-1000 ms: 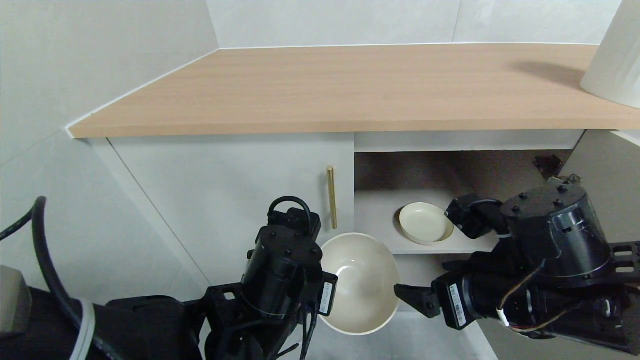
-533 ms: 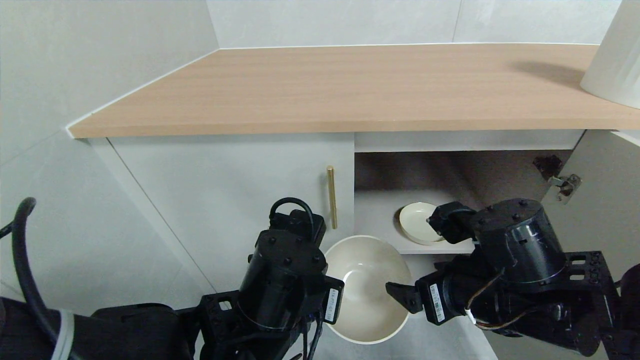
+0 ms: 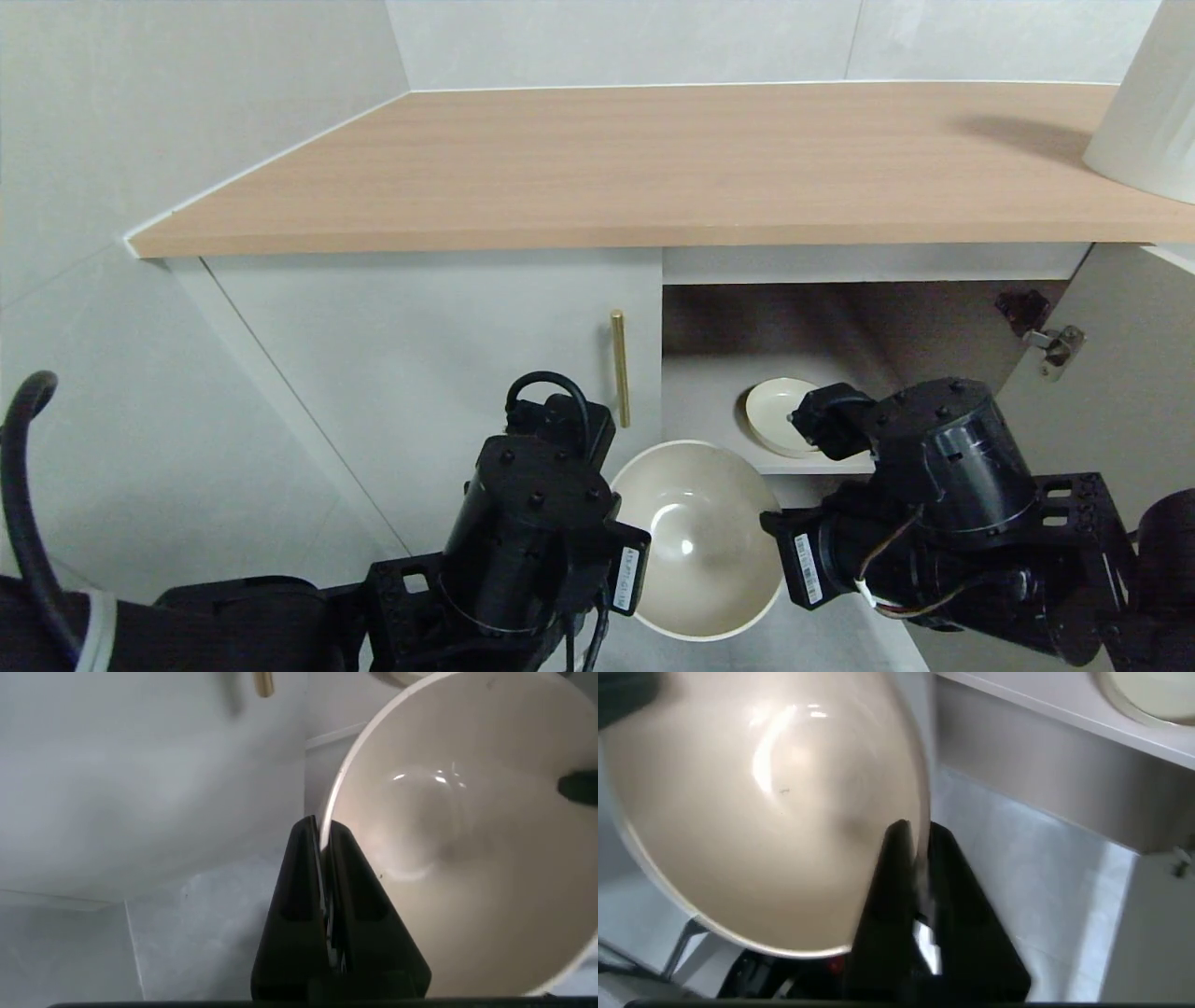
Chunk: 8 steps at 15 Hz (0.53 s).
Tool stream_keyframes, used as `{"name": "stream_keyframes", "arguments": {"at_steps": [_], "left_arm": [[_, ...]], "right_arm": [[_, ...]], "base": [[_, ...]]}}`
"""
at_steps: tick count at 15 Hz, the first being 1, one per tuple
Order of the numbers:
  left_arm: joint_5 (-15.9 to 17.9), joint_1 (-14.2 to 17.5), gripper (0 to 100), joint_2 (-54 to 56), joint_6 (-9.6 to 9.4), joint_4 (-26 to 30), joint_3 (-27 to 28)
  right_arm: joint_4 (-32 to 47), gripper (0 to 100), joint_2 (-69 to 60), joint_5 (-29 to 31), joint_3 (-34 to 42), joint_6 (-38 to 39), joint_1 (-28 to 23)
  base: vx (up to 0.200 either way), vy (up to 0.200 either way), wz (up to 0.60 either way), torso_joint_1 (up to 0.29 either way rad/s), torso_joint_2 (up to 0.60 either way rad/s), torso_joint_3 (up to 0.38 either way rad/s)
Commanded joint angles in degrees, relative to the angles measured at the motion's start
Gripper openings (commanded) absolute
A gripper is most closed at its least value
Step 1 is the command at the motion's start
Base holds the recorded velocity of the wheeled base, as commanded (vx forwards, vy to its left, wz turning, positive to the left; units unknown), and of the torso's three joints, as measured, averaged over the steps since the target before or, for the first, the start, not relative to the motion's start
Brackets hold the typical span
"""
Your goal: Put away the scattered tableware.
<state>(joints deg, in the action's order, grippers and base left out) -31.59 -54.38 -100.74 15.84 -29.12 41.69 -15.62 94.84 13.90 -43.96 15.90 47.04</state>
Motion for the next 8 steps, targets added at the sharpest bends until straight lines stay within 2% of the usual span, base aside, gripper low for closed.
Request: {"name": "stream_keyframes", "arguments": {"at_steps": [1,6,7,8], "left_arm": [[-0.1,0.1,0,0.0,-0.02,0.1,0.0],[-0.3,0.1,0,-0.2,-0.02,0.2,-0.3],[-0.3,0.1,100,-0.2,-0.02,0.1,-0.5],[-0.3,0.1,100,-0.2,-0.02,0.0,-0.5]], "right_arm": [[0.1,0,0.2,-0.1,0.0,-0.2,0.1],[0.1,0,0.2,0.0,0.1,-0.2,0.1],[0.1,0,0.2,0.0,0.1,-0.2,0.1],[0.1,0,0.2,0.0,0.1,-0.2,0.1]], "base": [[0.0,0.0,0.0,0.0,0.0,0.0],[0.0,0.0,0.0,0.0,0.0,0.0],[0.0,0.0,0.0,0.0,0.0,0.0],[0.0,0.0,0.0,0.0,0.0,0.0]]}}
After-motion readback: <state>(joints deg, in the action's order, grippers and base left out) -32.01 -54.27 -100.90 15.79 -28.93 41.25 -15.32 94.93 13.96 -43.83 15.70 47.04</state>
